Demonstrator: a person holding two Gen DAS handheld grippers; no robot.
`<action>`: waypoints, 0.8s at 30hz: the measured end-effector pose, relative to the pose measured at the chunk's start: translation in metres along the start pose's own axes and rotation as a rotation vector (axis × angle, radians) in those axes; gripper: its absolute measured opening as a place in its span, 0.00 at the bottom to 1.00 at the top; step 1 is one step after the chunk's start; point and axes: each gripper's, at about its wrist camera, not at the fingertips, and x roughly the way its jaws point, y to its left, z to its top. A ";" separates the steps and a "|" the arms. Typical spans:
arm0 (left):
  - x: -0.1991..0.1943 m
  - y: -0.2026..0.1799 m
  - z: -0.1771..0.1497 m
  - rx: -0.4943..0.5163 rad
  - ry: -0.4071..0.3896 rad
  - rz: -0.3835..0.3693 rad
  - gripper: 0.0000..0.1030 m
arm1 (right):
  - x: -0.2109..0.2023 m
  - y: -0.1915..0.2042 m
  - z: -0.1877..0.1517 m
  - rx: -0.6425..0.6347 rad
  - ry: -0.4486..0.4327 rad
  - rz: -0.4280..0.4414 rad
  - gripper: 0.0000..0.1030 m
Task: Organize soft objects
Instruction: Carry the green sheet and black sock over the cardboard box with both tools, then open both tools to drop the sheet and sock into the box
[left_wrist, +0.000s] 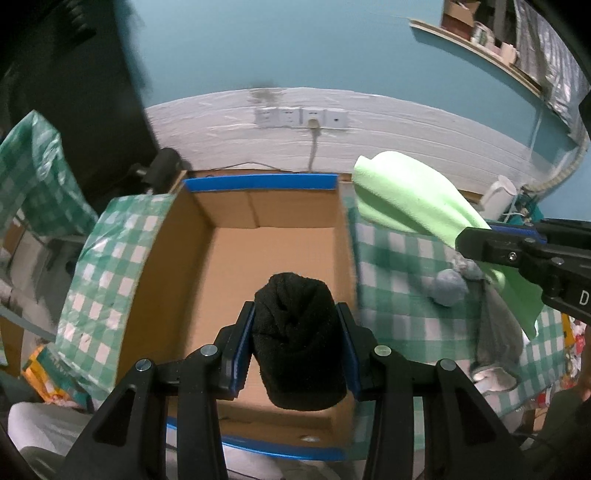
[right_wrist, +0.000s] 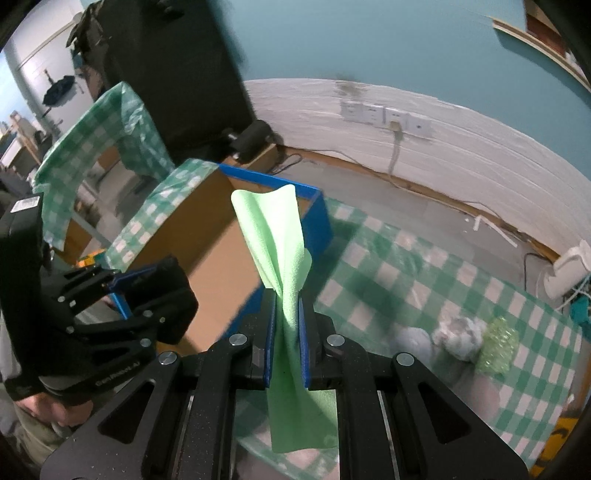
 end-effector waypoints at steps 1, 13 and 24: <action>0.001 0.005 0.000 -0.007 0.001 0.008 0.41 | 0.003 0.004 0.002 -0.005 0.005 0.005 0.09; 0.022 0.061 -0.013 -0.093 0.052 0.087 0.41 | 0.062 0.058 0.029 -0.069 0.098 0.062 0.09; 0.051 0.090 -0.025 -0.160 0.132 0.120 0.52 | 0.111 0.085 0.035 -0.077 0.184 0.085 0.16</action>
